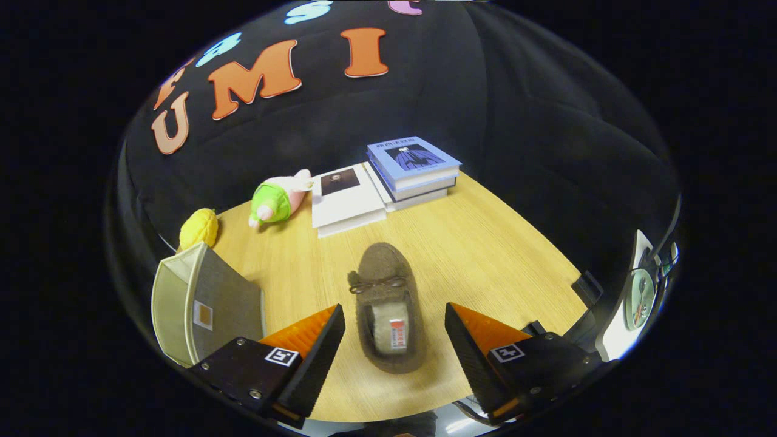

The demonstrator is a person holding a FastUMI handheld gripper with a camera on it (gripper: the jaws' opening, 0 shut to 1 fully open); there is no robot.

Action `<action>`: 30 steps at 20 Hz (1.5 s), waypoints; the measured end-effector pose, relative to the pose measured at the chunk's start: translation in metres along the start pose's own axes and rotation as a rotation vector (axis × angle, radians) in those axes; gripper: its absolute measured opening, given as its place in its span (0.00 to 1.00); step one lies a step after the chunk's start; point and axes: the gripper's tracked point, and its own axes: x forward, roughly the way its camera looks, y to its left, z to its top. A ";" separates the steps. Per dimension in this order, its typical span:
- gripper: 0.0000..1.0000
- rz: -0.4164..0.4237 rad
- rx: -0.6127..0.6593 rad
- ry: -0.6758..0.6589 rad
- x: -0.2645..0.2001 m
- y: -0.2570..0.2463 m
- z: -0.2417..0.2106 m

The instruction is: Open the storage box then place both shoes into the box .Put the left shoe in first, then the right shoe, with the right side of both shoes facing outward in a uniform manner.

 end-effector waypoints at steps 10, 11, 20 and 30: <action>0.74 -0.013 0.097 0.135 0.056 -0.015 -0.044; 0.66 -0.011 0.106 0.145 0.060 -0.015 -0.046; 0.01 -0.021 0.196 0.185 0.057 -0.012 -0.036; 0.01 0.133 0.224 0.067 -0.030 0.093 0.040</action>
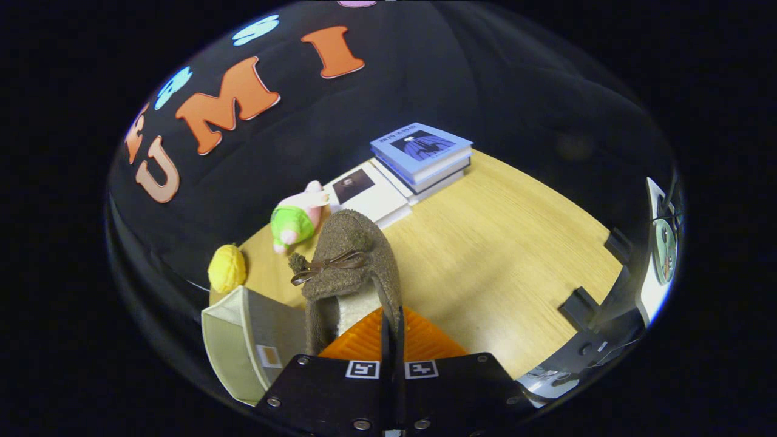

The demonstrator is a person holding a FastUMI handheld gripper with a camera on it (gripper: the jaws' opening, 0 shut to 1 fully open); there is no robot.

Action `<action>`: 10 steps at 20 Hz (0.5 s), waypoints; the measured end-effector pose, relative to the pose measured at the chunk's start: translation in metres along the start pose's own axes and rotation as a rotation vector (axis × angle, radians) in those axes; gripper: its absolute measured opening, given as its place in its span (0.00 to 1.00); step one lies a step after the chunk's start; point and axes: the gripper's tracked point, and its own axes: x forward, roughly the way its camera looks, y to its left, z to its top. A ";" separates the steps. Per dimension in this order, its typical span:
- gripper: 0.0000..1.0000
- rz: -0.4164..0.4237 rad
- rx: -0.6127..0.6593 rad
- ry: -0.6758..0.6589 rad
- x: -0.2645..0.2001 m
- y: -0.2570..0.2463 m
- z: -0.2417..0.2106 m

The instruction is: Open the storage box then place both shoes into the box .Put the left shoe in first, then the right shoe, with the right side of both shoes facing outward in a uniform manner.

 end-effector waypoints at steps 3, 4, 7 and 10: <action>0.01 0.089 -0.022 -0.015 -0.026 0.053 -0.002; 0.01 0.115 -0.031 -0.012 -0.036 0.070 -0.006; 0.01 0.179 -0.053 -0.008 -0.059 0.112 -0.018; 0.01 0.215 -0.082 -0.009 -0.072 0.145 -0.038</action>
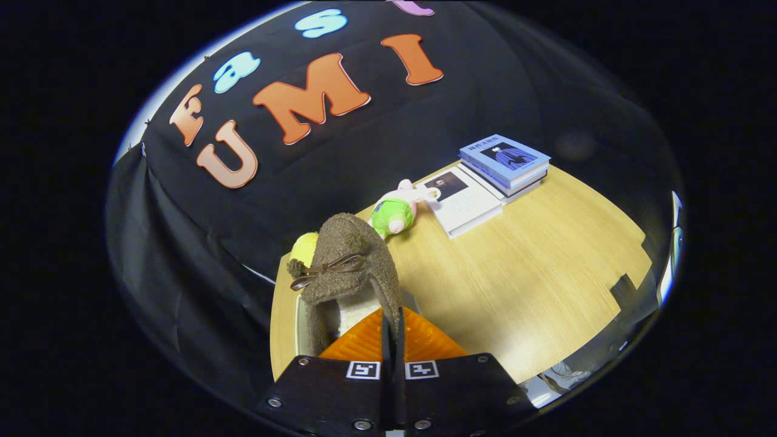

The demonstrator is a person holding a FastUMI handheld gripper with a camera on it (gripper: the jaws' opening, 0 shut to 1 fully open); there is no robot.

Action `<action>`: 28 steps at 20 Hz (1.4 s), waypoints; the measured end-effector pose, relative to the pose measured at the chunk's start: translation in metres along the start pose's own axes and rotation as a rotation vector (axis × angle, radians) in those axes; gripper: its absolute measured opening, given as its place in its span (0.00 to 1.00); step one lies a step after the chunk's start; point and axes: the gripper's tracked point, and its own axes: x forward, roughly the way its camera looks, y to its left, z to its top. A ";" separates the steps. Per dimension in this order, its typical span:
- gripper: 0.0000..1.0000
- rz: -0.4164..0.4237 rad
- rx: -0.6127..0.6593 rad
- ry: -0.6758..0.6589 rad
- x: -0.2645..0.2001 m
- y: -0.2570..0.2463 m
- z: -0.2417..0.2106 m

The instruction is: Open the storage box then place both shoes into the box .Put the left shoe in first, then the right shoe, with the right side of both shoes facing outward in a uniform manner.

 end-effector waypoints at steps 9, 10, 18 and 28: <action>0.01 -0.083 -0.100 0.108 0.036 0.017 -0.081; 0.01 -0.095 -0.096 0.113 0.040 0.014 -0.086; 0.97 -0.061 -0.166 0.025 0.027 0.022 -0.052; 0.98 -0.094 -0.319 -0.273 -0.062 0.003 0.087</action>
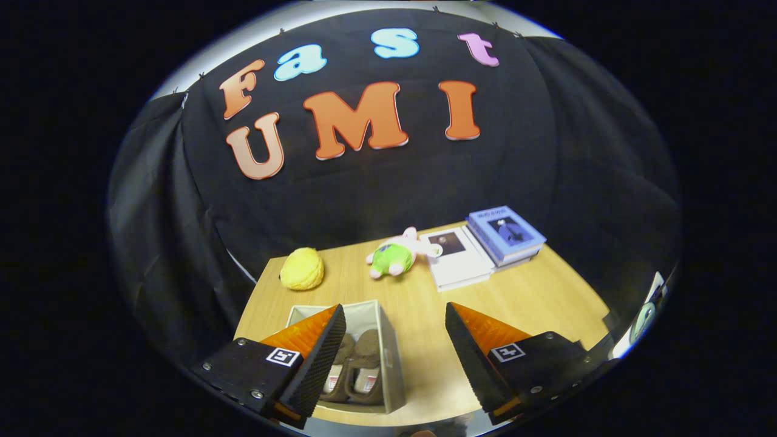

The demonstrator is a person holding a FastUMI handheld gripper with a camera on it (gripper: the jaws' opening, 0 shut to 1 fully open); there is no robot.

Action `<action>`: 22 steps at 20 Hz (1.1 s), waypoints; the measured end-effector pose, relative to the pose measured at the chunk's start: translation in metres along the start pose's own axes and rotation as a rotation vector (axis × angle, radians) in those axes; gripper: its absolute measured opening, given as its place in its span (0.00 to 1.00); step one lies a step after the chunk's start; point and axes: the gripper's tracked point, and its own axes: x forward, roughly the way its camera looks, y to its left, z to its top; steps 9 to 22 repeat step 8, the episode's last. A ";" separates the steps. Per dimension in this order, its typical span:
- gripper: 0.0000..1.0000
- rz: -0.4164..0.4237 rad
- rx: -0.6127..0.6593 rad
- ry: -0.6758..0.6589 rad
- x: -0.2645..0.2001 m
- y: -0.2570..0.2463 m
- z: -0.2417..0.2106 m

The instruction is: Open the storage box then place both shoes into the box .Put the left shoe in first, then the right shoe, with the right side of both shoes facing outward in a uniform manner.

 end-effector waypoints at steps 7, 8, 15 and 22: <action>0.99 -0.067 -0.052 -0.244 -0.073 -0.057 0.092; 0.98 -0.066 -0.040 -0.271 -0.083 -0.062 0.101; 0.98 -0.066 -0.040 -0.271 -0.083 -0.062 0.101; 0.98 -0.066 -0.040 -0.271 -0.083 -0.062 0.101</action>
